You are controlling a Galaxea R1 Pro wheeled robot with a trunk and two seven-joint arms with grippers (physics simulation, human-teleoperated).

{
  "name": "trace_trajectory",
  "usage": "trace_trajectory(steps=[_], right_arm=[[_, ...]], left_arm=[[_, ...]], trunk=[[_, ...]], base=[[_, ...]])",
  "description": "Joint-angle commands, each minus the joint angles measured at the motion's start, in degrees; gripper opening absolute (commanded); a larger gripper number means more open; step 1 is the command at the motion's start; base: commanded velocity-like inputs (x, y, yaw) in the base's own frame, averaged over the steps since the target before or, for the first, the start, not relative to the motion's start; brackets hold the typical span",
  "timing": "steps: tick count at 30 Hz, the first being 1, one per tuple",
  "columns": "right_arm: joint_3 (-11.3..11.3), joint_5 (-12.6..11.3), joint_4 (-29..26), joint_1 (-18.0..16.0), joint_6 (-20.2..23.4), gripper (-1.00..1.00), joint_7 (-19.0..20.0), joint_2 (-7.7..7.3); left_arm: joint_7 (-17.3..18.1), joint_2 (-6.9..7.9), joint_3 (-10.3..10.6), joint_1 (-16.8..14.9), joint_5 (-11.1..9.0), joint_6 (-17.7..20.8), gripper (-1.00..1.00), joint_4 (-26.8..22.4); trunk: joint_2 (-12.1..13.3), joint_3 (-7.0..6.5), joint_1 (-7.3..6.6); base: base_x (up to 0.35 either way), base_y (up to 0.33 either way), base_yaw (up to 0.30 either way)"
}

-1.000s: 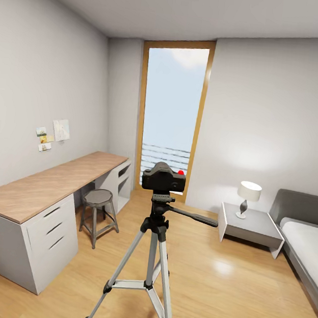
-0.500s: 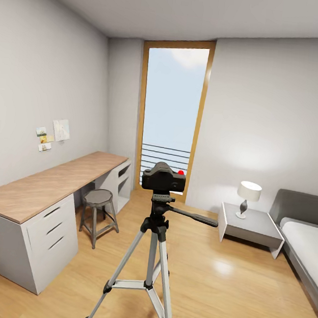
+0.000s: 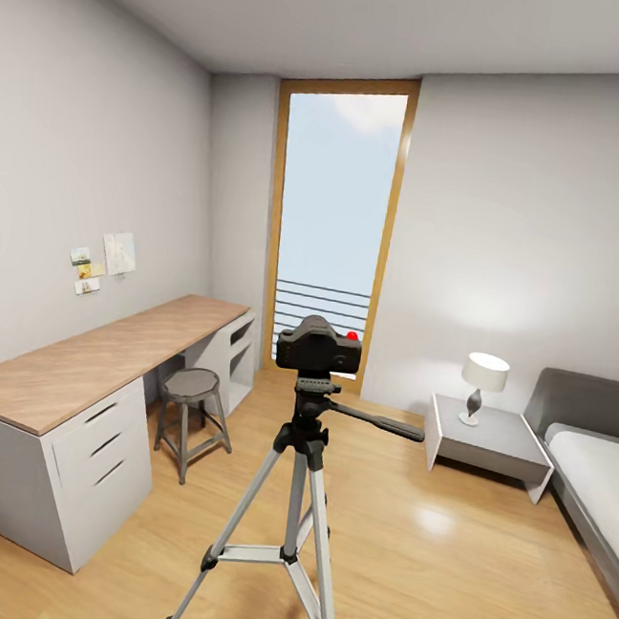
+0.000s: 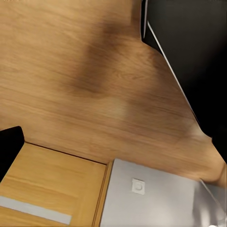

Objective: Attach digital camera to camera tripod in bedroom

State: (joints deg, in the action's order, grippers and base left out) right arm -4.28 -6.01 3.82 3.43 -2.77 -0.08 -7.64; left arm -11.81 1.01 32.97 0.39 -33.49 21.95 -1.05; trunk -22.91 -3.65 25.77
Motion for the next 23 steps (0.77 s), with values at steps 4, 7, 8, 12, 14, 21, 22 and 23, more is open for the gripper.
trace_trajectory(steps=[4, 7, 8, 12, 14, 21, 22, 23], right_arm=[[-0.4, -0.3, 0.1, 0.0, -0.3, 1.00, 0.0, 0.00], [-0.4, -0.3, 0.1, 0.0, -0.3, 1.00, 0.0, 0.00], [-0.4, -0.3, 0.1, 0.0, -0.3, 1.00, 0.0, 0.00], [-0.4, -0.3, 0.1, 0.0, -0.3, 1.00, 0.0, 0.00], [-0.4, -0.3, 0.1, 0.0, -0.3, 1.00, 0.0, 0.00], [-0.4, -0.3, 0.0, 0.0, -0.3, 1.00, 0.0, 0.00], [-0.4, -0.3, 0.0, 0.0, -0.3, 1.00, 0.0, 0.00], [-0.4, -0.3, 0.0, 0.0, -0.3, 1.00, 0.0, 0.00]], left_arm=[[-0.3, -0.05, 0.2, 0.0, -0.6, 0.0, 1.00, -0.2], [-0.3, -0.09, 0.2, 0.0, -0.5, -0.1, 1.00, -0.3], [-0.3, -0.11, 0.1, 0.0, -0.5, -0.2, 1.00, -0.3], [-0.2, -0.25, 0.1, 0.1, -0.5, -0.2, 1.00, -0.4], [-0.1, -0.43, 0.1, 0.1, -0.5, -0.2, 1.00, -0.4], [-0.1, -0.79, 0.2, 0.1, -0.5, -0.2, 1.00, -0.5], [-0.1, -0.80, 0.2, 0.1, -0.5, -0.2, 1.00, -0.5], [-0.1, -0.81, 0.3, 0.1, -0.5, -0.2, 1.00, -0.5]], trunk=[[0.0, -0.02, 0.02], [0.0, -0.02, 0.02], [0.0, -0.02, 0.02], [0.0, -0.02, 0.02], [0.0, -0.02, 0.02], [0.0, -0.02, 0.02], [0.0, -0.02, 0.02], [0.0, -0.02, 0.02]], base=[[0.000, 0.000, 0.000], [0.000, 0.000, 0.000], [0.000, 0.000, 0.000], [0.000, 0.000, 0.000], [0.000, 0.000, 0.000], [0.000, 0.000, 0.000], [0.000, 0.000, 0.000], [0.000, 0.000, 0.000]])
